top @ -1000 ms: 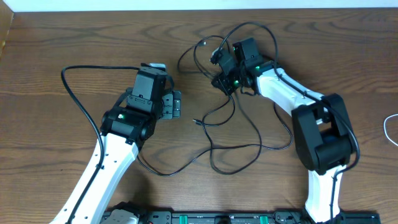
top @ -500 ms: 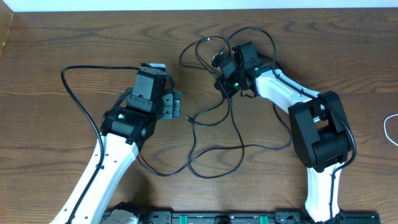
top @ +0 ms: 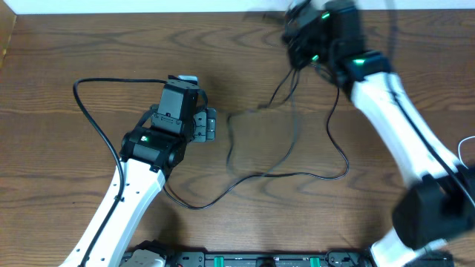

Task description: Untangle cables

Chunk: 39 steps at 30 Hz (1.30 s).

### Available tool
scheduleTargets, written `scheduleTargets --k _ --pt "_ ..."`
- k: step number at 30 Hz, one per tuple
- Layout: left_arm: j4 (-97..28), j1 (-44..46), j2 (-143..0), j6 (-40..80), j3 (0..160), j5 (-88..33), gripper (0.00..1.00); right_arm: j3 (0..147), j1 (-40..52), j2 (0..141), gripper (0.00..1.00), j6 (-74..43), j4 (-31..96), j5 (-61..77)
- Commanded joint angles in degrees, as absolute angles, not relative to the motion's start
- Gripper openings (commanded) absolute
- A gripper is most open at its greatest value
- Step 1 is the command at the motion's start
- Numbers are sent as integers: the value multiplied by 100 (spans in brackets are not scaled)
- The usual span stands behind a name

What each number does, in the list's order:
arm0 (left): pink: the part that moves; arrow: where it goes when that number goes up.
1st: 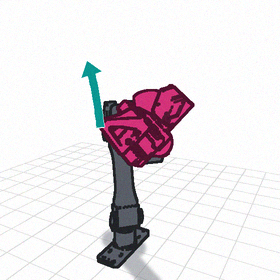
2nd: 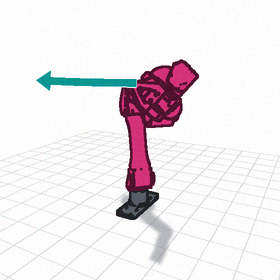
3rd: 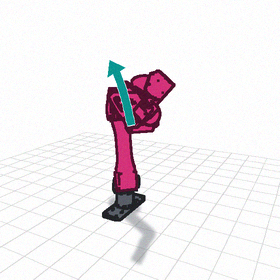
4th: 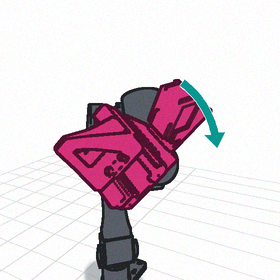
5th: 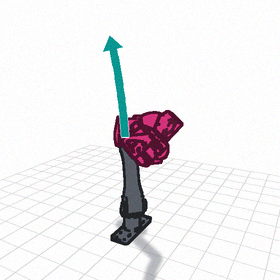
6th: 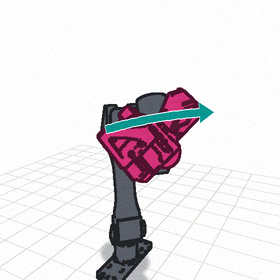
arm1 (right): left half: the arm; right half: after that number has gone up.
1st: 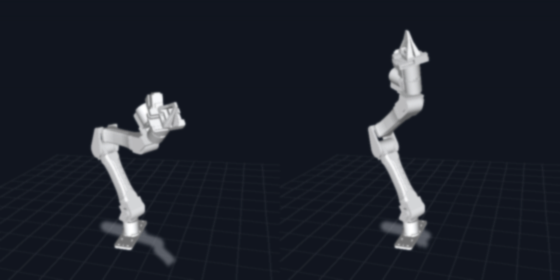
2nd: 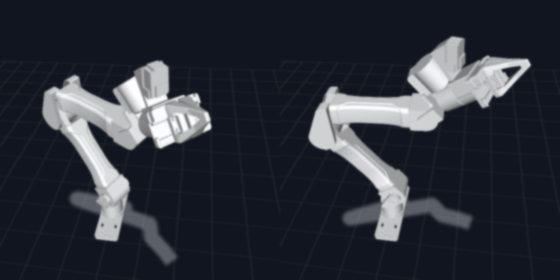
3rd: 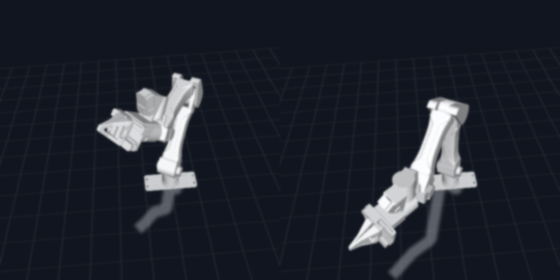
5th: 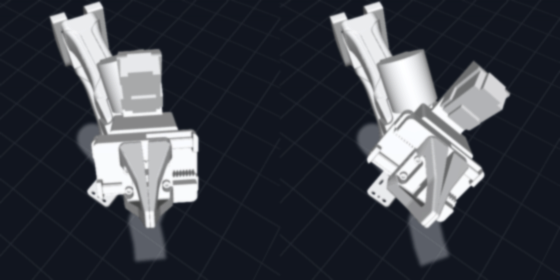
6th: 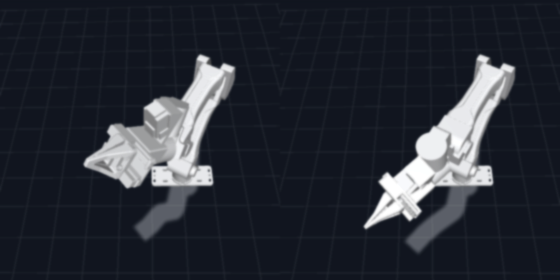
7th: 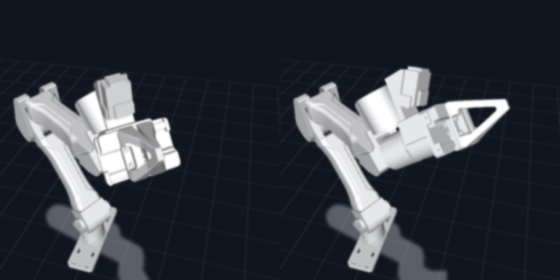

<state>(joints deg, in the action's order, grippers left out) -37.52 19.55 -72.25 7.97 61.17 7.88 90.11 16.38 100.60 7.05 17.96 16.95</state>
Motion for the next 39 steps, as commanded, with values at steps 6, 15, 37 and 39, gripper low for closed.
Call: scheduleTargets --k 6,15,37,39 --pt "-3771 1931 -7225 888 6211 843 91 9198 993 8510 1 897 1214 -126" --pt "-3771 1931 -7225 888 6211 843 91 9198 -130 8285 1 1232 1358 -1671" --pt "-3771 1931 -7223 888 6211 843 91 9196 -2871 9850 1 226 1253 -840" --pt "-3771 1931 -7225 888 6211 843 91 9198 -3026 10130 1 40 1011 -611"
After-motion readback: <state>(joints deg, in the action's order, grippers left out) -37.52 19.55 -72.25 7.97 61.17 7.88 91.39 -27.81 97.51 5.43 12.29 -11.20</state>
